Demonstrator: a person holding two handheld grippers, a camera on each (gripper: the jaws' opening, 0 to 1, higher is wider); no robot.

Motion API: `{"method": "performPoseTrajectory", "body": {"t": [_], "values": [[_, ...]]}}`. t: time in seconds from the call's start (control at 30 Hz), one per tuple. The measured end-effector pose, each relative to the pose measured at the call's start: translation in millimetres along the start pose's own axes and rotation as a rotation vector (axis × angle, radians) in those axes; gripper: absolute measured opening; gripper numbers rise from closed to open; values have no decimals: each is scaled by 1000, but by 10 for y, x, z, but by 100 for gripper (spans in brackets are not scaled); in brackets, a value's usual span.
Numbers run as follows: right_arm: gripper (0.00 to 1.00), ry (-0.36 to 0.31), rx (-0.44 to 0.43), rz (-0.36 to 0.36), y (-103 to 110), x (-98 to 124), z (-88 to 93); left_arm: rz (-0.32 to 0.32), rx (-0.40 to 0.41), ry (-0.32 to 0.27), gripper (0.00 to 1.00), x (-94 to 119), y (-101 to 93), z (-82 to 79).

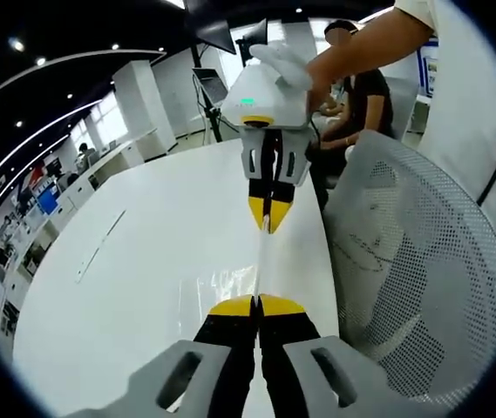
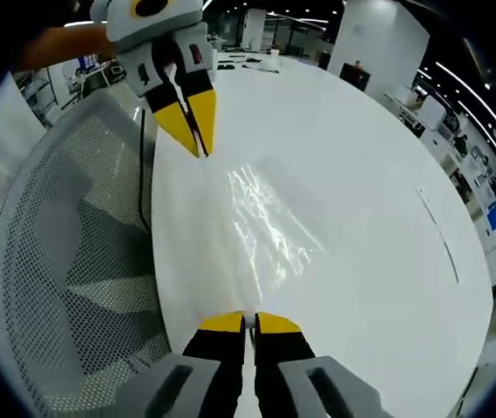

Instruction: Open the resealable bag by pulling the two sides of the seal apart until the entire bag opening is separated and visibly accessible.

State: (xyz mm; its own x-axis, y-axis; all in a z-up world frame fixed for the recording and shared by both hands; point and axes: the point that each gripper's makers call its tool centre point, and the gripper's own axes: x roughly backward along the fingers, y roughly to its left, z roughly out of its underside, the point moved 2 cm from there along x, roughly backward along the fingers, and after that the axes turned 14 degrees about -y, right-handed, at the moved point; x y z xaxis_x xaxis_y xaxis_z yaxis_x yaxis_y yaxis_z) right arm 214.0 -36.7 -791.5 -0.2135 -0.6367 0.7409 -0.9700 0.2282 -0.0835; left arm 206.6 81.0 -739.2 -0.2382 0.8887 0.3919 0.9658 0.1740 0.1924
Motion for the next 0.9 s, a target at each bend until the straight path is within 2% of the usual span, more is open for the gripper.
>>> {"method": "performPoseTrajectory", "body": {"t": [0.27,0.5,0.6,0.73,0.83,0.9], "values": [[0,5,-28,4,14,14,65,1,-6,0,0,1,4,-1],[0,13,-17,-5,31,12,71,-3,-8,0,0,-7,1,-2],[0,20,14,-21,42,4,78,-5,-23,-12,0,-4,-27,-4],[0,19,-6,-31,54,-9,80,-12,-36,-8,0,-8,-29,33],[0,12,-4,-40,67,-8,69,-12,-41,-12,0,-4,-40,35],[3,-21,-32,-60,100,-7,24,-9,-41,-13,0,-7,-49,35]]}}
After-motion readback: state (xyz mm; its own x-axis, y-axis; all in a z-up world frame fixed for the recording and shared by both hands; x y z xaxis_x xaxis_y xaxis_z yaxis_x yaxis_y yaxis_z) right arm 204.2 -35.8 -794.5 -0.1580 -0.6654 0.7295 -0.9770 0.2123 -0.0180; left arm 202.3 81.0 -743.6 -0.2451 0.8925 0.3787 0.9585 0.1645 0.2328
